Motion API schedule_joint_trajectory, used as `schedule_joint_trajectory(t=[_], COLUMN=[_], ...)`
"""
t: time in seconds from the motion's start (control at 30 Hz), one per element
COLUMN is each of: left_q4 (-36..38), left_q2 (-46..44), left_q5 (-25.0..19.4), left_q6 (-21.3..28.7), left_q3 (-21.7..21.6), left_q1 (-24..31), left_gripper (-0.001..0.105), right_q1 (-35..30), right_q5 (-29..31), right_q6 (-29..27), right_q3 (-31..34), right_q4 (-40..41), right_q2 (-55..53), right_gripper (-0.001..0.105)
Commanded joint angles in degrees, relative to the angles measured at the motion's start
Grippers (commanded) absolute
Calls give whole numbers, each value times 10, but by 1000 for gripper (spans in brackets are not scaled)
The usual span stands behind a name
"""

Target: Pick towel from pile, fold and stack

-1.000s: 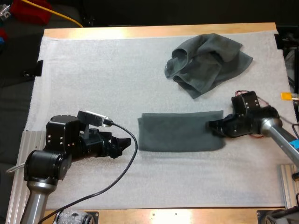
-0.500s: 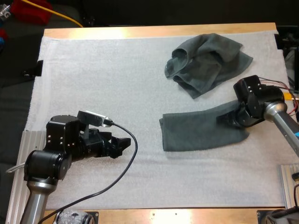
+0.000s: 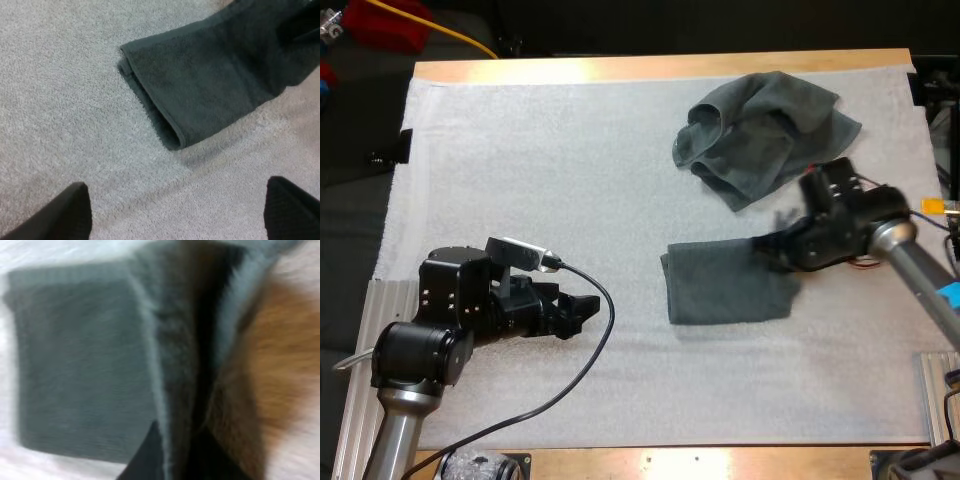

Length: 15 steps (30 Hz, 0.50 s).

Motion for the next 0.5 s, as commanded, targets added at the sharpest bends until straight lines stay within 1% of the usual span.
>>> schedule_joint_trajectory(t=[0.0, 0.2, 0.37, 0.47], left_q4=[-3, -3, -3, -3], left_q2=[-4, -4, -4, -4], left_q5=[6, 6, 6, 6], left_q6=[-5, -5, -5, -5], left_q3=[-3, -3, -3, -3], left_q1=[-2, -2, -2, -2], left_gripper=[69, 69, 69, 69], right_q1=[8, 49, 80, 93], right_q5=[-18, -57, -64, -65], right_q6=[17, 62, 95, 100], right_q3=[-4, -4, -4, -4], right_q4=[-11, -47, -79, -87], right_q2=[2, 29, 51, 64], right_gripper=[2, 2, 2, 2])
